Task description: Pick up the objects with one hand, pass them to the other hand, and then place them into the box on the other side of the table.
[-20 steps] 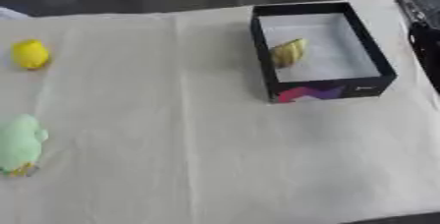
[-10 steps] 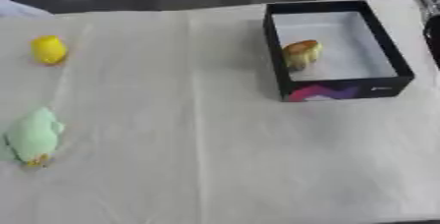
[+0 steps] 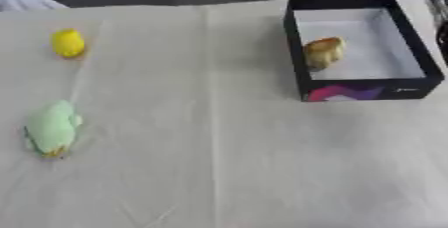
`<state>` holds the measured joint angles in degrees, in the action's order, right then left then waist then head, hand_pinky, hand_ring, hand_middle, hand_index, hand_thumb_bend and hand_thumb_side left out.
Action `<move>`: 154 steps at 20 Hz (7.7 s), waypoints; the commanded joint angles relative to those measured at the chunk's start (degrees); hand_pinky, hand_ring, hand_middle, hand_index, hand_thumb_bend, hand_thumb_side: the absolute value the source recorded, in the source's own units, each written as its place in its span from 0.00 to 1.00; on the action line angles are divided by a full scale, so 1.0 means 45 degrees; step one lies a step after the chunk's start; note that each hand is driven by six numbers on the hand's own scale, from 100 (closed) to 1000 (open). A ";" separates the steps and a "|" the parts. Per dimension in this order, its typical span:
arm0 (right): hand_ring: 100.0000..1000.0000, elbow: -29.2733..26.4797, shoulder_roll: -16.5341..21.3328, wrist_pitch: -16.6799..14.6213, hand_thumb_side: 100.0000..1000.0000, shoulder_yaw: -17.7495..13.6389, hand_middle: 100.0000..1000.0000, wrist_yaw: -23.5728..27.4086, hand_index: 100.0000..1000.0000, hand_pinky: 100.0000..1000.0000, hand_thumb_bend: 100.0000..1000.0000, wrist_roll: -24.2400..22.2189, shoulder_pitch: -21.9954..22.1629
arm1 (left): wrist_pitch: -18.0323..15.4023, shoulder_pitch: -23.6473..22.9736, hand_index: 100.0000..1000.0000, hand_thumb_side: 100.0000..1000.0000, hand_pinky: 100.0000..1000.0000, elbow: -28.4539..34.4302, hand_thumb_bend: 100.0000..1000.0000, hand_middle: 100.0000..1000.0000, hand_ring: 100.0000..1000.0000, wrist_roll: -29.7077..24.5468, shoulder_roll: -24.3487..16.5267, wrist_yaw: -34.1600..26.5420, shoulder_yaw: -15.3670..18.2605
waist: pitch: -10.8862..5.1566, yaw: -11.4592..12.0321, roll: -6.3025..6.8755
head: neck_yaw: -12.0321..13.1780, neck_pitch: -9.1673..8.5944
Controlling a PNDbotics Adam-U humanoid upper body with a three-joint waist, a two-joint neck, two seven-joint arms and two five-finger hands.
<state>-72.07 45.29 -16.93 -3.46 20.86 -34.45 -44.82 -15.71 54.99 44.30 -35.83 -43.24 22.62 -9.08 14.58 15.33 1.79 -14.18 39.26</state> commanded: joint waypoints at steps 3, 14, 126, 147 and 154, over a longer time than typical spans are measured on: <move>1.00 -0.0334 0.0053 0.0261 0.36 -0.0053 0.87 -0.0103 1.00 0.99 0.00 0.0052 -0.0116 | 0.0113 0.0631 0.89 0.40 0.89 -0.0243 0.67 0.78 0.85 0.0252 0.0357 0.0332 -0.0465 | -0.0414 0.0072 0.0057 | 0.0322 0.0146; 1.00 -0.0189 -0.0247 0.0228 0.36 0.0122 0.86 -0.0380 1.00 0.99 0.00 -0.0117 -0.0137 | 0.0176 0.1568 0.89 0.39 0.88 -0.1269 0.68 0.78 0.84 0.1164 0.2201 0.1710 -0.0743 | -0.0462 0.0053 -0.0002 | 0.0453 0.0216; 1.00 0.5777 -0.7794 -0.2230 0.41 0.4546 0.96 -0.8658 1.00 1.00 0.00 0.0023 -0.4847 | 0.0358 -0.1861 0.57 0.00 0.71 0.6612 0.00 0.49 0.57 1.1495 0.9774 1.4079 0.1131 | -0.0803 -0.0043 -0.0535 | -0.0960 0.0331; 1.00 0.4870 -0.7351 -0.1777 0.16 0.4520 0.95 -0.8034 1.00 1.00 0.00 -0.0559 -0.4923 | 0.0769 -0.1833 0.56 0.00 0.70 0.5839 0.06 0.47 0.56 1.1293 0.9760 1.5167 0.1334 | -0.0827 -0.0187 -0.0499 | -0.0889 0.0324; 1.00 0.4593 -0.7372 -0.1379 0.30 0.4569 0.96 -0.7426 1.00 1.00 0.00 -0.1307 -0.4903 | 0.0978 -0.1854 0.56 0.00 0.70 0.5967 0.05 0.47 0.55 1.1657 0.9871 1.5258 0.1398 | -0.0822 -0.0182 -0.0515 | -0.0916 0.0315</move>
<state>-48.99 11.73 -23.16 17.38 -13.80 -39.74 -65.07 -11.61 45.92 70.74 16.40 1.54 90.80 -3.39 12.41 14.51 -0.75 -18.26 40.74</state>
